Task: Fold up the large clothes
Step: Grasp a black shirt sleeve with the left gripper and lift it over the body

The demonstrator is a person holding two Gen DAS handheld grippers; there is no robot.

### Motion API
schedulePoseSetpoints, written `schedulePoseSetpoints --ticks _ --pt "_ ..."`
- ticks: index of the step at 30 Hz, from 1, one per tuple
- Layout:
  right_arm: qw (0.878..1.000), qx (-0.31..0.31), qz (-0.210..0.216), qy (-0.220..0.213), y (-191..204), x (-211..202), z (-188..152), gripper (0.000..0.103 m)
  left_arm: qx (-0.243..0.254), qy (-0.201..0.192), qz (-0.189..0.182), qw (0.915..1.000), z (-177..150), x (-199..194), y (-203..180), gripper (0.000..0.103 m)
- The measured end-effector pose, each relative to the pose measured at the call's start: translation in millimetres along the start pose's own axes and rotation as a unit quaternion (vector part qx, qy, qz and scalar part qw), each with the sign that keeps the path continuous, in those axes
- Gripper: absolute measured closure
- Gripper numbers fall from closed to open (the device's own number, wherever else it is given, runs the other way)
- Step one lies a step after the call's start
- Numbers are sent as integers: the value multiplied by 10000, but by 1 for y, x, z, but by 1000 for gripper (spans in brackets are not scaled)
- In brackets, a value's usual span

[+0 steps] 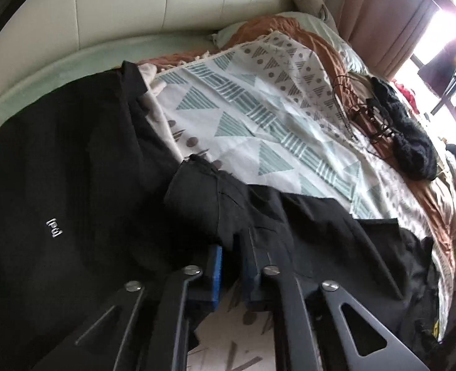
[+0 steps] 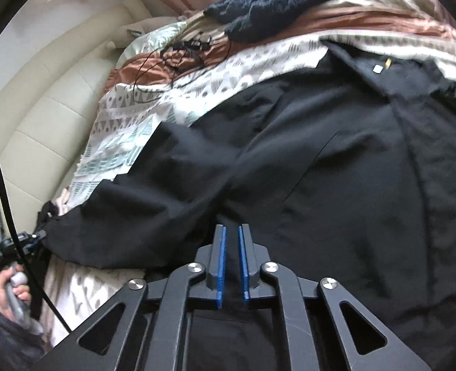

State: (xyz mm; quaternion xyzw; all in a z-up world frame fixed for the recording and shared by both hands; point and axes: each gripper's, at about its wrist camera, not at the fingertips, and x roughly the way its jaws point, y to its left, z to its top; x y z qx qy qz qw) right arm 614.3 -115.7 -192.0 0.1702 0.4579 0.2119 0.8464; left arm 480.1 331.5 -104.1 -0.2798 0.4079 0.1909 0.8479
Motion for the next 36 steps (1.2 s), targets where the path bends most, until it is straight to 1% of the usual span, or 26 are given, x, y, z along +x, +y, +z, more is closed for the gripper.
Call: schedulePoseSetpoints --ticks 3,6,8,10,11,13,15,16,17,18,19,21,22,23,24,25,26,27,28,29,31,32,33,36 --pt "9992 212 273 183 -2 19 1 97 337 -266 86 9990 5 -18 -18 99" --pt "9971 446 503 354 -3 41 6 97 477 -409 -33 9980 13 -38 -38 100" --pt "9957 539 560 503 -1 58 8 97 635 -548 -84 9964 18 -55 -55 100" --pt "9946 539 551 692 0 76 7 98 881 -779 -160 9929 24 -80 -77 100" --pt "9945 559 530 708 0 80 7 102 956 -850 -196 9916 26 -87 -84 100" --pt "9939 559 600 735 -1 75 7 102 1121 -1001 -330 9881 30 -108 -104 100" --pt "9931 564 639 805 -5 59 4 102 1313 -1178 -469 9832 33 -131 -126 100" --pt "9940 522 624 724 -8 42 2 101 1424 -1286 -565 9798 34 -145 -141 100" --pt "9955 477 533 620 -10 28 0 98 1482 -1337 -621 9779 34 -153 -150 100" --pt "9972 444 373 474 -14 10 -2 98 1587 -1399 -701 9748 33 -166 -166 100" --pt "9988 390 154 257 -19 -16 -6 98 1678 -1424 -743 9727 34 -174 -179 100" --pt "9994 340 -14 53 -27 -51 -11 98 1900 -1487 -822 9670 33 -190 -205 100" --pt "9993 343 -112 -80 -34 -76 -18 97 1998 -1533 -858 9640 32 -198 -218 100" --pt "9990 393 -162 -147 -40 -92 -24 93 2078 -1584 -916 9609 30 -207 -232 100" --pt "9985 475 -180 -219 -47 -107 -29 85 2164 -1637 -1027 9570 27 -218 -249 100" --pt "9974 596 -151 -380 -56 -128 -38 79 2236 -1681 -1116 9536 24 -225 -262 100" --pt "9961 689 -119 -533 -65 -141 -42 69 2312 -1713 -1172 9505 19 -230 -272 100" --pt "9947 753 -128 -685 -72 -152 -47 64 2373 -1724 -1195 9485 16 -233 -281 100" --pt "9938 793 -199 -757 -79 -158 -50 64 2443 -1719 -1225 9465 10 -237 -293 100" --pt "9935 835 -240 -740 -87 -158 -50 64 2509 -1688 -1272 9447 4 -241 -307 100" --pt "9922 1034 -62 -699 -100 -159 -49 64 2592 -1667 -1304 9423 -4 -246 -326 100" --pt "9901 1192 73 -733 -110 -160 -49 64 2656 -1674 -1327 9401 -9 -250 -337 100" --pt "9890 1248 66 -790 -115 -162 -49 64 2745 -1707 -1365 9364 -16 -255 -352 100" --pt "9885 1137 -385 -921 -129 -163 -50 64 2871 -1728 -1464 9307 -28 -264 -378 100"
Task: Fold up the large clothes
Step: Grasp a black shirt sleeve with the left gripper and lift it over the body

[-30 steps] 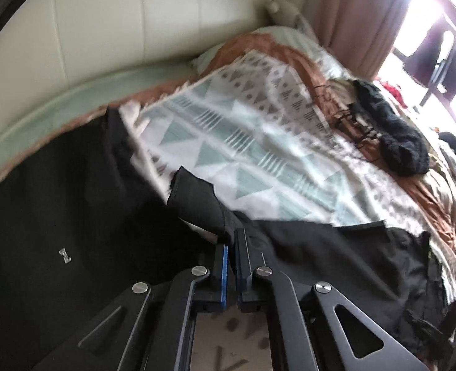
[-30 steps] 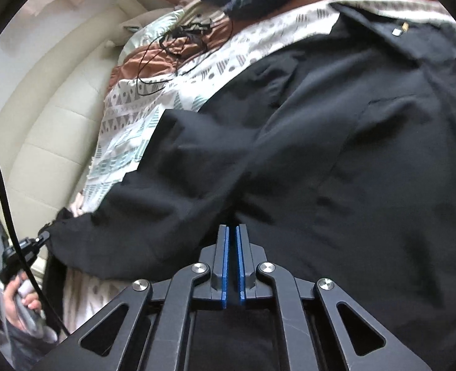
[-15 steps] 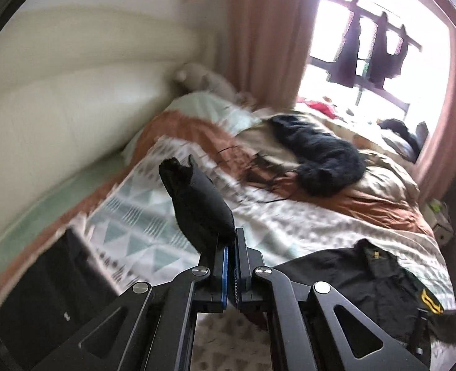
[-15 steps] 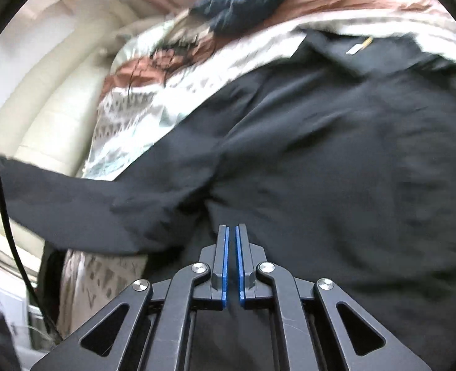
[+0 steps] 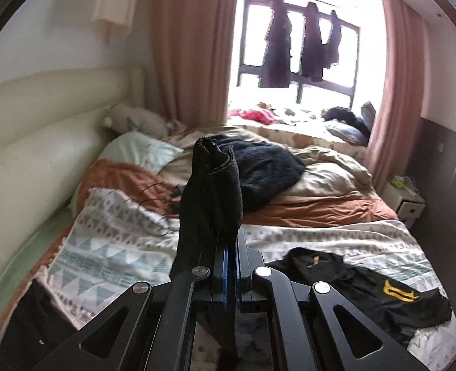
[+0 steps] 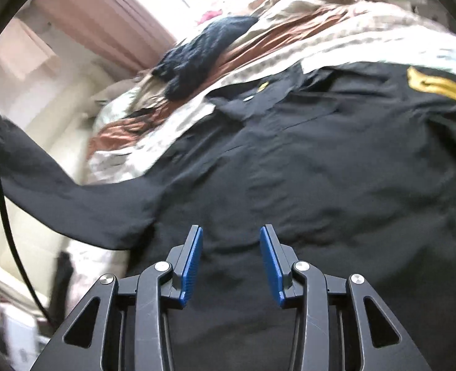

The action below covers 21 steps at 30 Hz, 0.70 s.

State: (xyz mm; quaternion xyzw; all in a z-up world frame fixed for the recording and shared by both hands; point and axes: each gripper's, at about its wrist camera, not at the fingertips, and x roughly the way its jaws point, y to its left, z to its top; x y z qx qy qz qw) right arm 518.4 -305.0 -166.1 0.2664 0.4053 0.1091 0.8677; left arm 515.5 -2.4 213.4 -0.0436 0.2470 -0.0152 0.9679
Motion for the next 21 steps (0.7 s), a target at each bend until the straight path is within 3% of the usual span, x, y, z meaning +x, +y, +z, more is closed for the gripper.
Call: schedulePoseSetpoints --ticks 3,13,14,15,17,21 --pt "9989 430 180 21 -27 5 2 64 110 41 -129 9998 5 3 -30 100" --pt "9955 879 -279 -220 -81 -16 17 64 467 241 -591 9969 -2 33 -134 100" --pt "9953 875 -319 -262 -84 -20 20 60 512 268 -679 9960 -4 37 -146 100" --pt "9950 882 -342 -316 -87 -25 22 47 531 292 -744 9954 -7 39 -155 100" --pt "9938 941 -366 -457 -93 -35 25 31 575 391 -870 9938 -13 48 -174 100" --pt "9912 1130 -375 -577 -111 -47 30 31 680 604 -1092 9899 -27 69 -214 100"
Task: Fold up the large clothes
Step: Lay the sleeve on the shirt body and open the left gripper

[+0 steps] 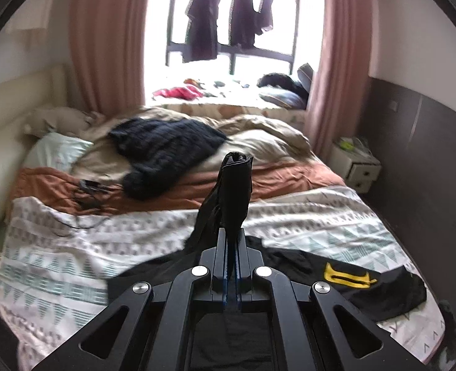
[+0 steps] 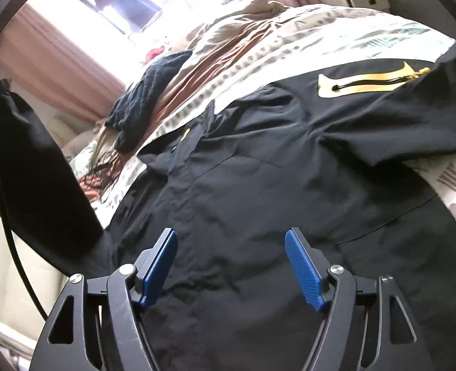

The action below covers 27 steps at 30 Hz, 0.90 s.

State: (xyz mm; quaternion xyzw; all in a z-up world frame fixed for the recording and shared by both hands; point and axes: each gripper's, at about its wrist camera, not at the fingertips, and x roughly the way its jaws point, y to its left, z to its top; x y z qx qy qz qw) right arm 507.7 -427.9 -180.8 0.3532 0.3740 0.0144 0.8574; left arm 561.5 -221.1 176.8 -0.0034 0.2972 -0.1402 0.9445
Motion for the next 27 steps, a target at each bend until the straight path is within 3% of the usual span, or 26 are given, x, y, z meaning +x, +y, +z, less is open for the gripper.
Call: schedulePoseSetpoints --ticks 8,11,12,13,14,16,20,25,27 --pt "9983 584 12 16 -32 -5 11 31 161 626 -696 9955 -37 65 -67 100" --pt "9969 785 -34 -22 -45 -8 15 31 455 1228 -1024 9861 -62 91 -89 77" --pt "9964 849 -43 -32 -49 -10 15 31 559 1359 -1105 9829 -72 95 -94 62" --pt "9957 920 -47 -38 -52 -10 16 31 620 1369 -1134 9821 -77 95 -94 50" --pt "9951 992 -36 -38 -56 -11 16 31 724 1312 -1105 9825 -86 93 -94 44" --pt "9943 1064 0 -36 -59 -11 17 31 791 1243 -969 9843 -96 89 -87 28" --pt "9947 1029 -15 -25 -57 -8 14 31 498 1230 -862 9874 -112 81 -50 28" --pt "9938 1101 146 77 -58 6 12 32 -22 1151 -203 9931 -143 64 21 28" --pt "9926 1186 241 88 -60 12 11 38 -262 1200 25 9924 -157 58 55 28"
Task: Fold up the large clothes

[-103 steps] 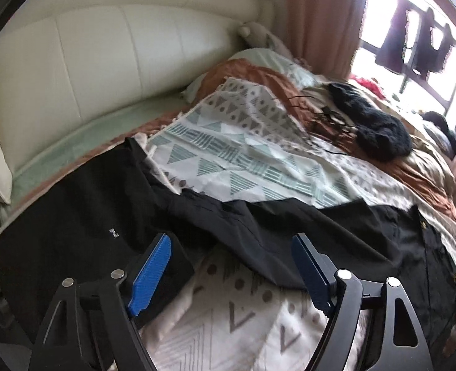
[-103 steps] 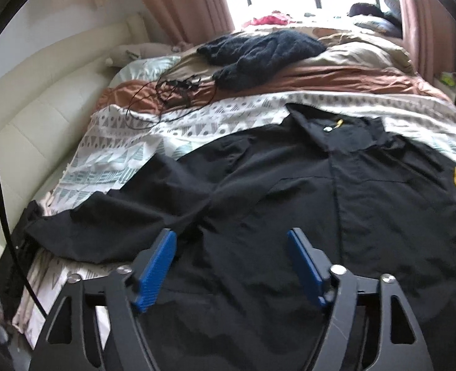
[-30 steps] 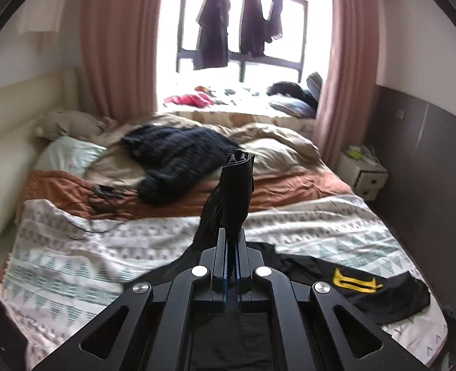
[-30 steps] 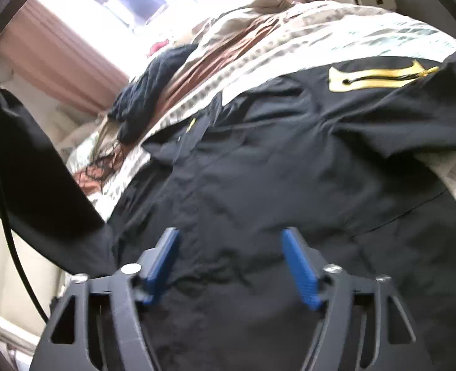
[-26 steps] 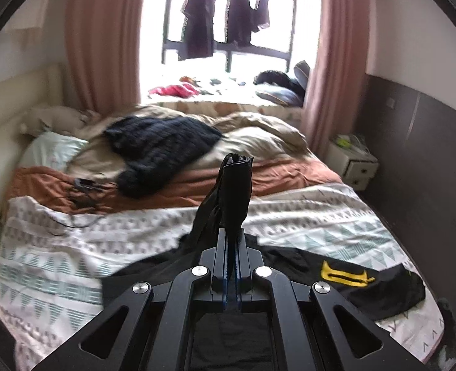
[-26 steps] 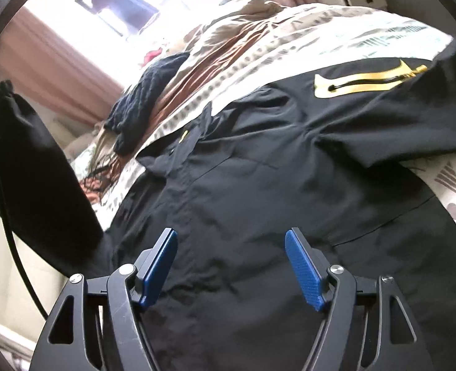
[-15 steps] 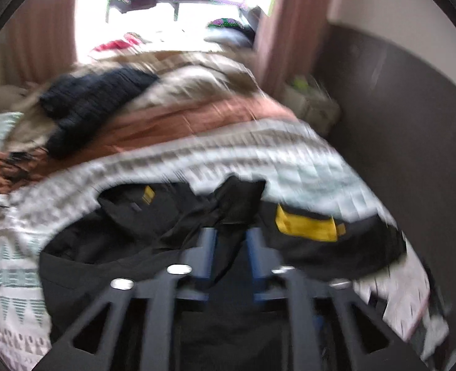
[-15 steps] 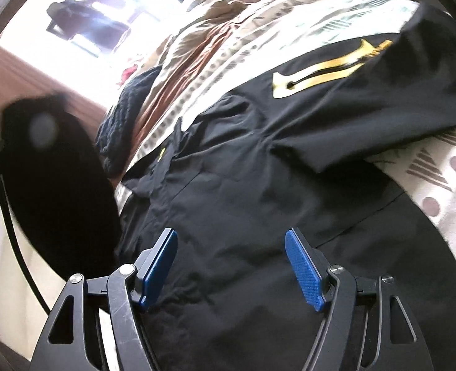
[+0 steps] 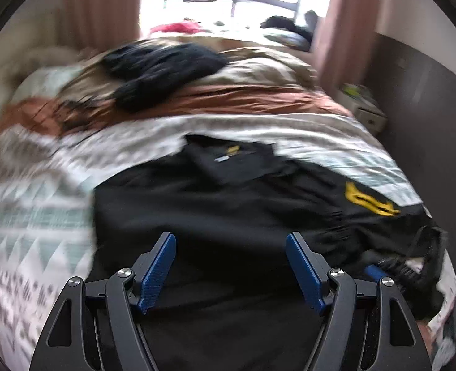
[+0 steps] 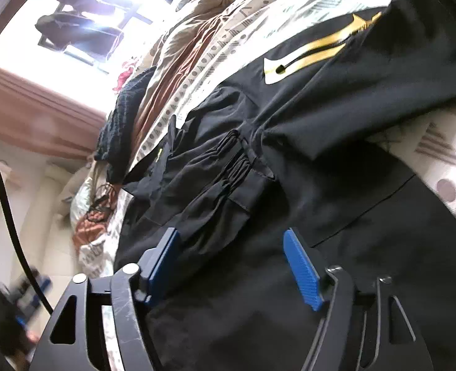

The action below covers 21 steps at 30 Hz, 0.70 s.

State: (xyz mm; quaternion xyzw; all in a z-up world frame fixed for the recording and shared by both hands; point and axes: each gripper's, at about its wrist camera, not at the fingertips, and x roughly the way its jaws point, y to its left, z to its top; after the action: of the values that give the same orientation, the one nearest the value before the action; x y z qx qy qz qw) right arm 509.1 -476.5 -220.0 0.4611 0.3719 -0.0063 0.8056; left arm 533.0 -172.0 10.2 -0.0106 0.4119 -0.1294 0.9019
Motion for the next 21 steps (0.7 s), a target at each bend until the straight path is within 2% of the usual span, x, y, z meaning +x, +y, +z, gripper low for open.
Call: schedulePoseSetpoints --ticks 6,13,14,15,16,18,21 --pt "9998 188 9 83 -9 19 3 57 -397 196 511 9977 -33 4 79 30" --pt "9997 202 7 136 -17 37 16 67 -568 551 785 9938 -64 37 133 32" --pt "9997 195 2 141 -18 39 18 74 -598 653 833 9926 -70 48 140 32" --pt "9997 194 -2 153 -20 41 19 87 -615 731 865 9917 -74 55 144 35" --pt "9997 189 -45 164 -22 44 20 91 -638 846 918 9901 -79 65 150 40" --pt "9999 118 -50 46 -23 44 21 96 -670 1012 964 9879 -86 78 159 46" --pt "9992 124 -119 -362 -23 27 24 97 -799 1291 1093 9823 -96 98 173 56"
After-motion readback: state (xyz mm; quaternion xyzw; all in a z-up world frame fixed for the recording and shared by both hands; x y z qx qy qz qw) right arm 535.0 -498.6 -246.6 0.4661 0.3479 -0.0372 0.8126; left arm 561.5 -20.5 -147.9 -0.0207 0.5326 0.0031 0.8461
